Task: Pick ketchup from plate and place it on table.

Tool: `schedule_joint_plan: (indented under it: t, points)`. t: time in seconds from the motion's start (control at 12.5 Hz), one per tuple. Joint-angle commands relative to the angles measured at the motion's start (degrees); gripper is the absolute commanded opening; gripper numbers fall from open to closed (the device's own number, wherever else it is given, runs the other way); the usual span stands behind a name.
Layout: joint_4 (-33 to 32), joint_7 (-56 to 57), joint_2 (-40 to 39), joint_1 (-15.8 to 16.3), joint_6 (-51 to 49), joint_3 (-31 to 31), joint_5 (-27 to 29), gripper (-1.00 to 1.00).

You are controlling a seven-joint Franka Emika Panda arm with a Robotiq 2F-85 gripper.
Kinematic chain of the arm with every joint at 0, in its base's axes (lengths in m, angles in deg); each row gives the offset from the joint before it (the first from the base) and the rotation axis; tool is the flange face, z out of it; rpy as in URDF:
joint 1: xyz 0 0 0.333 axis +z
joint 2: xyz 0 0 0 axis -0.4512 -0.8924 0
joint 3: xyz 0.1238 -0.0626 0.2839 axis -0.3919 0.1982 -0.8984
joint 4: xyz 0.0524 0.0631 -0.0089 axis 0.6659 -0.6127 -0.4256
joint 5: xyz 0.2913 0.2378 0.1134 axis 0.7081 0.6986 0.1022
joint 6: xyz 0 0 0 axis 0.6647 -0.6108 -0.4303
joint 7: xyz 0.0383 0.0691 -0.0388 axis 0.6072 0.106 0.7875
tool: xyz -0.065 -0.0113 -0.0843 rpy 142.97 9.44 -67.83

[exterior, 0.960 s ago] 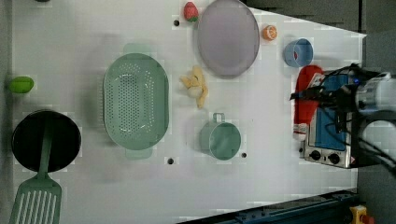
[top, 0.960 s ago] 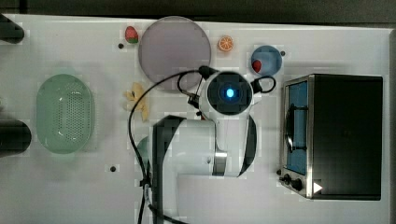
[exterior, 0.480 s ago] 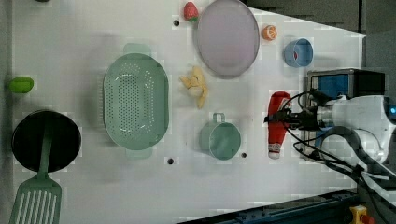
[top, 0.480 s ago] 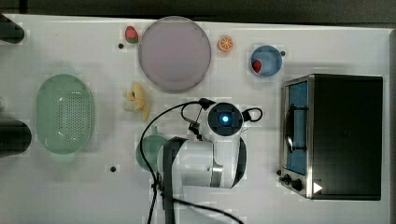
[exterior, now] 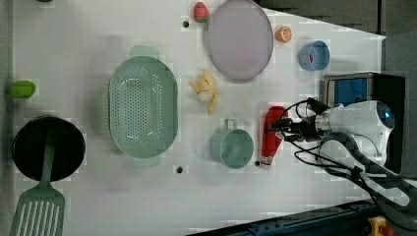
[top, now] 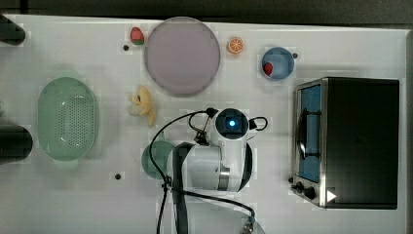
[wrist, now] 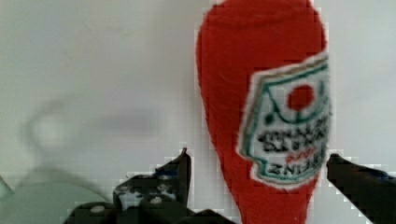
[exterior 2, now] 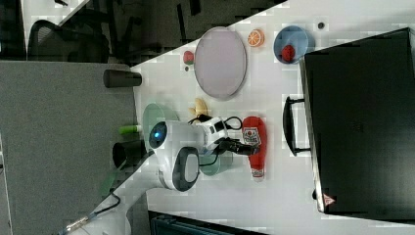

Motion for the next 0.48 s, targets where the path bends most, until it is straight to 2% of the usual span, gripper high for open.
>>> schedule_joint_plan:
  t: [0.08,0.48]
  points:
    - [5.1,-2.5,10.4,0.2,-3.0,-0.2,0.2,1.0]
    - [16.7,-21.8,22.4,0.2,-21.9,-0.1,0.1,1.0]
